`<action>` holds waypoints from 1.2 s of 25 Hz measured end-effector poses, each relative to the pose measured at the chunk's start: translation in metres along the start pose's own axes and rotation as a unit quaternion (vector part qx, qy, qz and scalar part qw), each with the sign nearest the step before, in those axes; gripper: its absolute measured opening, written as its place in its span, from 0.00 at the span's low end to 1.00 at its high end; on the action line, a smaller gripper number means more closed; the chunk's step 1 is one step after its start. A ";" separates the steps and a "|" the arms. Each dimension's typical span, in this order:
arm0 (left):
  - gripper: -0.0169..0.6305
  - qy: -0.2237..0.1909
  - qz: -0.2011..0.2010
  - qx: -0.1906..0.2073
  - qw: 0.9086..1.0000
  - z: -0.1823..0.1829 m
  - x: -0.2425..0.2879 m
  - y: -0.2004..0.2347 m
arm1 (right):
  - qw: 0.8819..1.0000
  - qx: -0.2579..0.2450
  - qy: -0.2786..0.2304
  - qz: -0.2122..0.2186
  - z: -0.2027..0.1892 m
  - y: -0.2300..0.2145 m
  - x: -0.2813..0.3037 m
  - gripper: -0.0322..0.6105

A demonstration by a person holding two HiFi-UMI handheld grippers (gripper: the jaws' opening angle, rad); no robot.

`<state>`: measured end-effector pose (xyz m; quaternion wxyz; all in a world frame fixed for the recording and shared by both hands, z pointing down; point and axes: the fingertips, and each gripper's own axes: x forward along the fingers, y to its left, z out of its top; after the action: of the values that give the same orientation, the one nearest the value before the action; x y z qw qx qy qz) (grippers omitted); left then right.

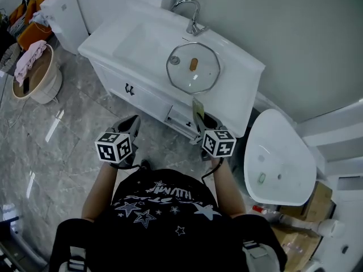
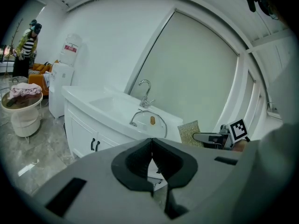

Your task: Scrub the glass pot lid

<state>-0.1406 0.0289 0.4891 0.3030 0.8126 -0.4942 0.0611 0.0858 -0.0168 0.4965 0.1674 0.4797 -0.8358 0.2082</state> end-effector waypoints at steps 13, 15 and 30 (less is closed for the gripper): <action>0.04 0.014 -0.017 0.001 1.000 0.034 0.005 0.069 | 0.999 0.003 -0.016 -0.051 0.037 0.018 0.043 0.16; 0.04 0.017 -0.020 -0.001 1.000 0.036 0.012 0.070 | 0.999 0.005 -0.013 -0.053 0.037 0.015 0.043 0.16; 0.04 0.031 -0.003 0.037 0.999 0.079 0.080 0.087 | 0.999 -0.029 -0.011 -0.037 0.090 -0.034 0.137 0.16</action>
<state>-0.1894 -0.1052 0.4947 0.2879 0.8223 -0.4796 0.1041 0.0423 -0.1782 0.4916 0.1799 0.5073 -0.8250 0.1722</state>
